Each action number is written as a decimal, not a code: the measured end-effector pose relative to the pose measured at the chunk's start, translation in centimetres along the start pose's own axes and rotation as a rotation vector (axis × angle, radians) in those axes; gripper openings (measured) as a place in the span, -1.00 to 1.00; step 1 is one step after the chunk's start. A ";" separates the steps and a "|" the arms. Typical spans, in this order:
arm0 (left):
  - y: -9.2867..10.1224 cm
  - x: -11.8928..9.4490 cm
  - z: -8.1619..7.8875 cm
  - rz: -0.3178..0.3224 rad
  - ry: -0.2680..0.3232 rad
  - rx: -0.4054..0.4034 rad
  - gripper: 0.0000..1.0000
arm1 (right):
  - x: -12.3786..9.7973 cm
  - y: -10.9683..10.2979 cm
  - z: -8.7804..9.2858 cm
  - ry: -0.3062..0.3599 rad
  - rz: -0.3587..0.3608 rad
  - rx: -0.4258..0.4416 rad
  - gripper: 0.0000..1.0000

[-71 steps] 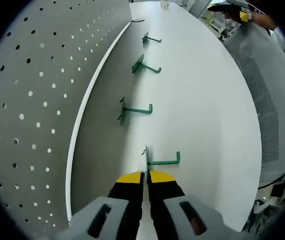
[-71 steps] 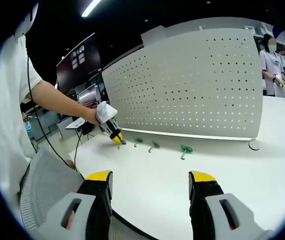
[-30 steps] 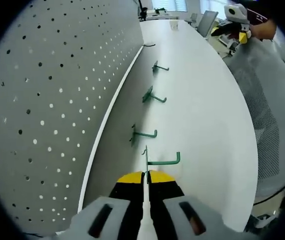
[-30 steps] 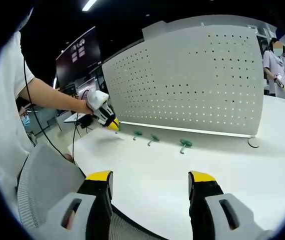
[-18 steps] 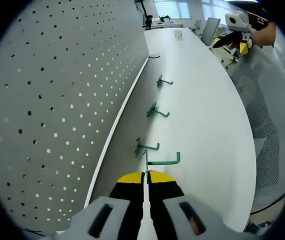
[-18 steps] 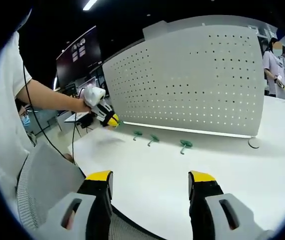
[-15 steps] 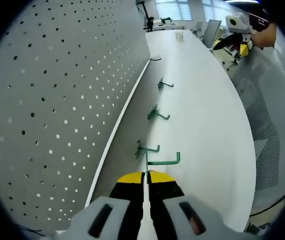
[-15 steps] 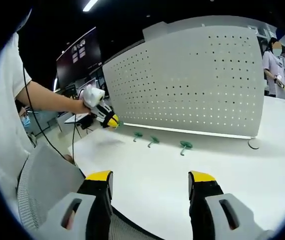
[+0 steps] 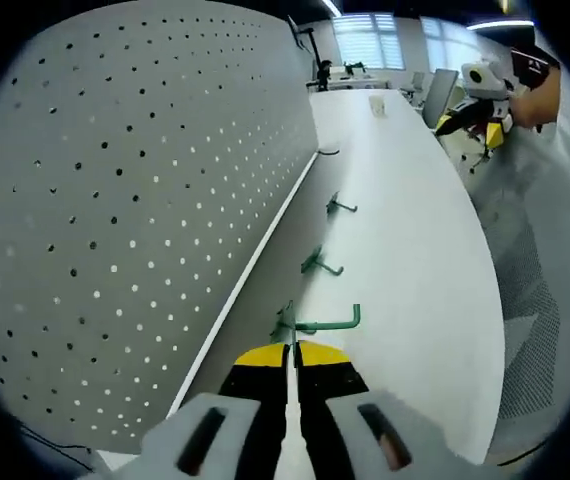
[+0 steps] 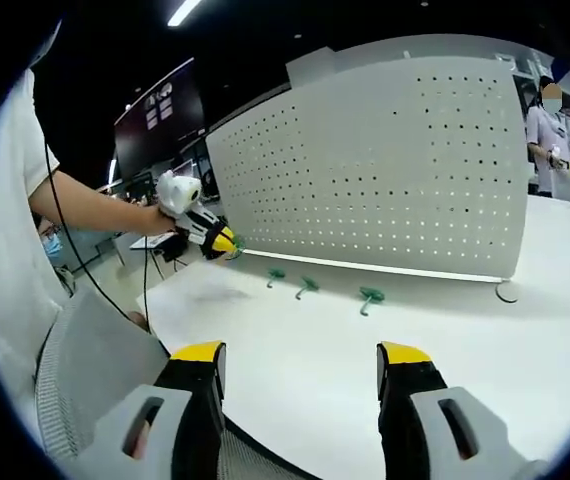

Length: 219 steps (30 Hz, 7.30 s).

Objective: Insert the hook assembly into the mounting plate slot until the hook locks in place.

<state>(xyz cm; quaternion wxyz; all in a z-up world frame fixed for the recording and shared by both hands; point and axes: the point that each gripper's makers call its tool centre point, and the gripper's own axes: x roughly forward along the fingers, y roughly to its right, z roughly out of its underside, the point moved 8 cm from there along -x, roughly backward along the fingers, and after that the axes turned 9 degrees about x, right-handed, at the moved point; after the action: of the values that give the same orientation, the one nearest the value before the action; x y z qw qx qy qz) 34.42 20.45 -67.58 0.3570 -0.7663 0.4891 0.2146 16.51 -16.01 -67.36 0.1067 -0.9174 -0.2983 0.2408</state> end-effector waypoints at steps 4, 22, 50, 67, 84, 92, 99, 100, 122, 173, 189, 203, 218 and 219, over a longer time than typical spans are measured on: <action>0.3 -0.4 -0.6 -0.035 0.043 -0.032 -0.97 | 0.0 -0.1 -0.1 0.007 -0.002 0.001 0.18; 2.1 -1.8 -1.8 -0.197 0.152 -0.183 -0.97 | -0.4 0.1 -0.6 0.049 0.000 0.027 0.19; 5.3 -4.8 -5.6 -0.394 0.436 -0.347 -0.97 | -0.7 0.1 -1.0 0.069 0.001 0.021 0.18; 7.0 -6.8 -7.1 -0.486 0.565 -0.394 -0.97 | -0.9 0.0 -0.9 0.061 0.001 0.028 0.13; 7.1 -6.5 -7.1 -0.465 0.562 -0.430 -0.96 | -0.7 -0.2 -1.1 0.070 -0.006 0.038 0.13; 7.1 -6.6 -7.1 -0.471 0.561 -0.426 -0.96 | -1.1 -1.3 -2.4 0.192 -0.075 0.011 0.16; 6.8 -6.7 -7.7 -0.478 0.574 -0.421 -0.96 | -1.5 -2.1 -4.1 0.326 -0.134 -0.028 0.18; 6.8 -6.6 -7.7 -0.478 0.573 -0.417 -0.96 | -1.5 -2.2 -4.1 0.325 -0.138 -0.031 0.17; 6.5 -6.5 -8.7 -0.471 0.602 -0.416 -0.96 | 0.9 -3.7 -6.4 0.260 -0.209 -0.059 0.04; 8.7 -4.7 -12.1 -0.401 0.624 -0.386 -0.96 | 9.2 -10.3 -10.0 0.274 -0.411 -0.041 -0.35; 8.9 -4.9 -12.5 -0.407 0.635 -0.419 -0.96 | 10.1 -10.8 -10.8 0.319 -0.403 -0.010 -0.59; 8.9 -5.1 -12.8 -0.406 0.632 -0.401 -0.96 | 10.8 -11.1 -10.9 0.318 -0.429 0.019 -0.76; 9.0 -5.0 -13.1 -0.407 0.632 -0.389 -0.96 | 11.5 -11.2 -11.3 0.333 -0.406 0.038 -0.93; 9.0 -5.0 -13.0 -0.407 0.635 -0.394 -0.96 | 11.5 -11.2 -11.2 0.335 -0.404 0.039 -0.93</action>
<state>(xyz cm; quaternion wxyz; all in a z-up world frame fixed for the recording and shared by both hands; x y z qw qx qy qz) 23.89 11.18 -58.70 0.0706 -0.9289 0.3630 -0.0174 24.73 -0.71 -58.22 0.2184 -0.8641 -0.4487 0.0650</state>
